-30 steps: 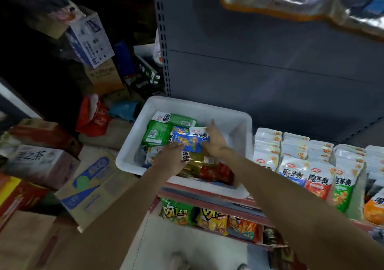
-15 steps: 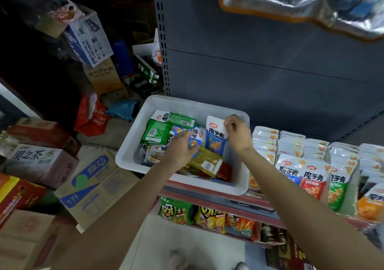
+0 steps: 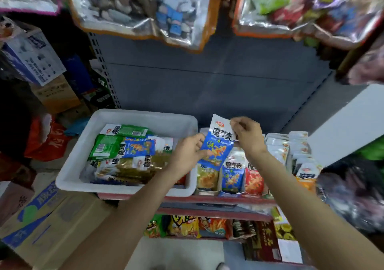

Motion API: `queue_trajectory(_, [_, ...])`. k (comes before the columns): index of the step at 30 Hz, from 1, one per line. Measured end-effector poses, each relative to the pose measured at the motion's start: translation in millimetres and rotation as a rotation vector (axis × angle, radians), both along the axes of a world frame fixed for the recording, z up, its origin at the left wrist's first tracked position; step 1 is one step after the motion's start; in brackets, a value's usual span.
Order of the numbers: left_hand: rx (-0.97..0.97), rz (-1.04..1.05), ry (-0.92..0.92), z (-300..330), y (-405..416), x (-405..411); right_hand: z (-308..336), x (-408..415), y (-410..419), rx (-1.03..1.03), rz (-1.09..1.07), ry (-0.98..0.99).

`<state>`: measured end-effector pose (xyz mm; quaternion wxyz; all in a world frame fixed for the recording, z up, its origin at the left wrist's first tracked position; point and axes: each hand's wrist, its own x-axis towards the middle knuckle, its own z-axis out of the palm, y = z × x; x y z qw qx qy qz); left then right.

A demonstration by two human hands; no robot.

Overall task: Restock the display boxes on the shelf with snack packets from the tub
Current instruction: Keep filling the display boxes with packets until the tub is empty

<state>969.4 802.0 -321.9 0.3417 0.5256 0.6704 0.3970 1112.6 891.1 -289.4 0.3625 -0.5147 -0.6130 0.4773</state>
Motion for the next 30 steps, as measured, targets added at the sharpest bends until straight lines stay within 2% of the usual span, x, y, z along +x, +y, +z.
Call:
queue_trajectory(4, [-0.051, -0.025, 0.006, -8.7, 20.6, 43.3, -2.5, 40.2, 10.0, 0.007, -0.057, -0.073])
queue_trajectory(9, [-0.089, 0.002, -0.001, -30.2, 28.7, 70.9, -7.5, 70.2, 15.3, -0.093, 0.100, -0.144])
queue_trajectory(18, [-0.133, 0.029, 0.307, -43.0, 25.7, 86.2, -31.6, 72.5, 14.4, 0.089, 0.195, -0.334])
queue_trajectory(22, [-0.035, 0.159, 0.208, -39.2, 22.0, 85.0, -34.4, 68.5, 13.5, 0.150, 0.314, -0.443])
queue_trajectory(27, [-0.072, 0.164, 0.262, -42.1, 23.3, 78.9, -44.4, 69.0, 13.0, 0.182, 0.346, -0.490])
queue_trajectory(30, [-0.060, 0.202, 0.274, -41.7, 25.3, 79.2, -52.1, 70.5, 12.6, 0.260, 0.377, -0.678])
